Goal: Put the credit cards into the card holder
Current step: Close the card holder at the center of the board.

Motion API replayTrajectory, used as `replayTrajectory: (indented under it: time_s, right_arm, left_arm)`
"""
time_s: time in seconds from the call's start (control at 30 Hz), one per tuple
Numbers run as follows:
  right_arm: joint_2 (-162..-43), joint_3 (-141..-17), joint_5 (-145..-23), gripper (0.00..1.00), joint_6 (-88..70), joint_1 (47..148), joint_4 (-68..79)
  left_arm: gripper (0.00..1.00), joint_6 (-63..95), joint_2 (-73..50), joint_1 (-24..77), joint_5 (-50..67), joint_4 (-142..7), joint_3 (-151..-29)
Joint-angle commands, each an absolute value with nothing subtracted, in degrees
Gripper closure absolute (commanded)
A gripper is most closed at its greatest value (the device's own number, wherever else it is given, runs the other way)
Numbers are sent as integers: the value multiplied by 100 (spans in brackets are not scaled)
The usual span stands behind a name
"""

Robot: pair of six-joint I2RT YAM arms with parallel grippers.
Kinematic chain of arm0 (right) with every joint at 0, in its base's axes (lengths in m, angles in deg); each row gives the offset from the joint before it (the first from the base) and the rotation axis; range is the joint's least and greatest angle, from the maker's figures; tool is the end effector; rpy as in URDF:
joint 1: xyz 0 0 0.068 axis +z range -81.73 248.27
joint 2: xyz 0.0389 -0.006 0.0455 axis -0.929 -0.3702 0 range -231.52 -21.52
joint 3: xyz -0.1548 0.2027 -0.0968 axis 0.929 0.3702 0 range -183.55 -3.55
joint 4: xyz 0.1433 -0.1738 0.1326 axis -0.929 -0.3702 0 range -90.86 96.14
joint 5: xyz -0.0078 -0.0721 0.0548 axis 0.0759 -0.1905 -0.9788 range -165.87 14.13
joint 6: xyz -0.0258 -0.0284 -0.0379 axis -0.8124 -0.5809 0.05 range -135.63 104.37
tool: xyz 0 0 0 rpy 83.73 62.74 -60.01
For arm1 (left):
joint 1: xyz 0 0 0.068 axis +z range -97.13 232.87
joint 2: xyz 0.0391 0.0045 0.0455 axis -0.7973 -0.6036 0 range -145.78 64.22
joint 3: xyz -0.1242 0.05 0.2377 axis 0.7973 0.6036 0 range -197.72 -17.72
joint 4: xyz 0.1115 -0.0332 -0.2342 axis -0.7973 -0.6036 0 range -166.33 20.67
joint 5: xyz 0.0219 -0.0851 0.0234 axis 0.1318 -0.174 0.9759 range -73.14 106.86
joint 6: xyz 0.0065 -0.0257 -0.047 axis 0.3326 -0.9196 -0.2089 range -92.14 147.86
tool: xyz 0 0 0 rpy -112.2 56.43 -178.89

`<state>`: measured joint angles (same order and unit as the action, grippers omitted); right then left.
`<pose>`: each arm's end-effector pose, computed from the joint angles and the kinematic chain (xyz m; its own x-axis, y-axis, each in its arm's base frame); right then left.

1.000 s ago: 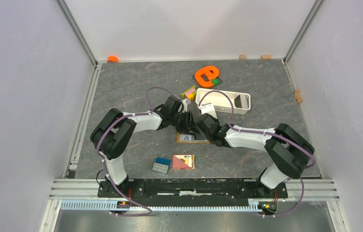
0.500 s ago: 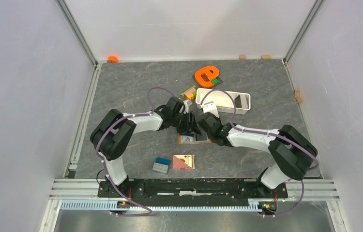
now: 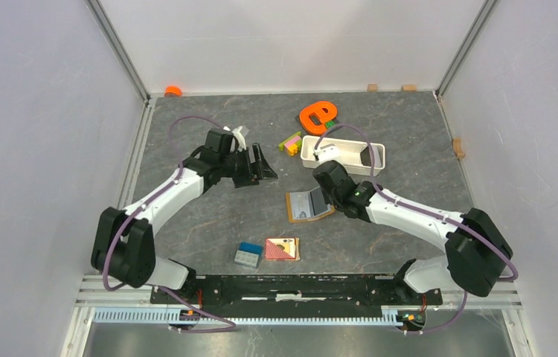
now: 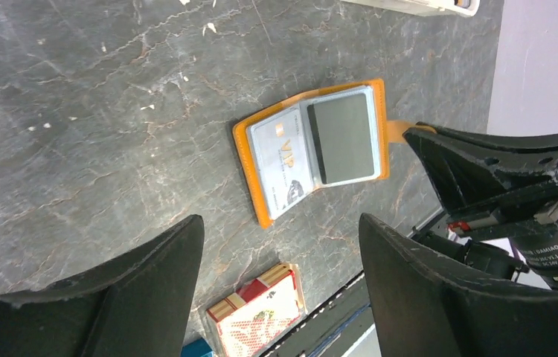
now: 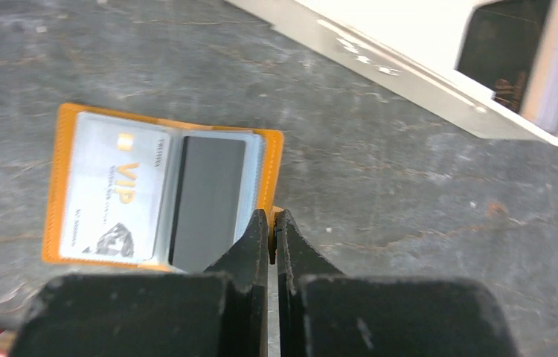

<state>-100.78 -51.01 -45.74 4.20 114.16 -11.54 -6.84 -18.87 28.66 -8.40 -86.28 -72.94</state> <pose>0.2067 0.1876 0.2151 -0.6314 -0.2296 -0.7407 -0.1910 0.9718 -0.1385 0.2749 -0.1403 0.2392 -0.8968 -0.1613 -0.4120 0.1659 0.7408 -0.6510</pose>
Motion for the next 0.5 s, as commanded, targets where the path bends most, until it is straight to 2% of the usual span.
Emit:
replayTrajectory:
  time_s: [0.0,0.23,0.47]
  right_arm:
    - [-10003,-5431,-5437,100,310,11650,-957]
    - [-10565,-5593,-6150,100,833,12228,-212]
    - [-10843,-6018,-5327,100,1271,12576,-515]
  left_arm:
    - [17,-307,-1474,2978,-845,-8909,-7077]
    - [16,-379,-1271,3131,-984,-8878,-7098]
    - [16,-188,-1041,3135,-652,-9117,-7075]
